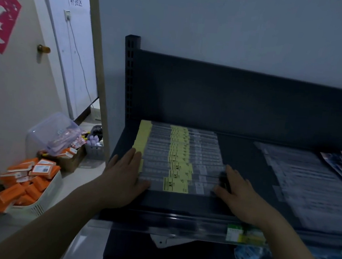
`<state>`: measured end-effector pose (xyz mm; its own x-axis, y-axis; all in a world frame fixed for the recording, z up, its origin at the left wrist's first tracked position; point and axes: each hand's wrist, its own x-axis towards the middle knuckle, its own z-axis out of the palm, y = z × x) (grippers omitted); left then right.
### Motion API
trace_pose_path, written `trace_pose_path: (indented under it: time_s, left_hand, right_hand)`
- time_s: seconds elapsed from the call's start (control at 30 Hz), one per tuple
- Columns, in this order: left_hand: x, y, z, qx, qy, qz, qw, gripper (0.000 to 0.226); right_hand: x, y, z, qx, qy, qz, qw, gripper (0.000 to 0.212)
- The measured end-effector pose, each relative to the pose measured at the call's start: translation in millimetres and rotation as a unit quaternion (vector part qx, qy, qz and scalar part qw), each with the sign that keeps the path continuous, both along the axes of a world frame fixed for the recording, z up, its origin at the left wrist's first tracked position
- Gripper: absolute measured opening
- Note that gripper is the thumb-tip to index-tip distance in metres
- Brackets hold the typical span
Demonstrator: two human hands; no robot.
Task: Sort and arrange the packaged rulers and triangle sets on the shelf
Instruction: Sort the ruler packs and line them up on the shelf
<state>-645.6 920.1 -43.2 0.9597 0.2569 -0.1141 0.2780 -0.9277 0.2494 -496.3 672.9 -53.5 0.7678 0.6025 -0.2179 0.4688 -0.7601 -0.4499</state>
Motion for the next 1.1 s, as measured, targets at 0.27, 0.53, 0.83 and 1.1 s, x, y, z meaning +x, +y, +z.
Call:
trace_pose_path:
  time_s: [0.27,0.53,0.83,1.1]
  left_hand:
    - [1,11,-19,0.001,0.000,-0.018,1.000,0.079]
    - [47,13,-20,0.054,-0.030,0.005,0.998,0.075]
    - [60,24,-49,0.045,-0.049,-0.013,0.998,0.086]
    - [56,26,-52,0.061,-0.014,-0.035,0.997,0.098]
  right_hand:
    - [-3,-9,3,-0.070,-0.046,0.011,0.996,0.076]
    - [30,29,1,0.019,-0.105,0.017,0.994,0.073]
    - [25,35,-5,0.047,0.026,0.008,0.999,0.075]
    - [15,32,-3,-0.050,0.003,0.035,0.998,0.078]
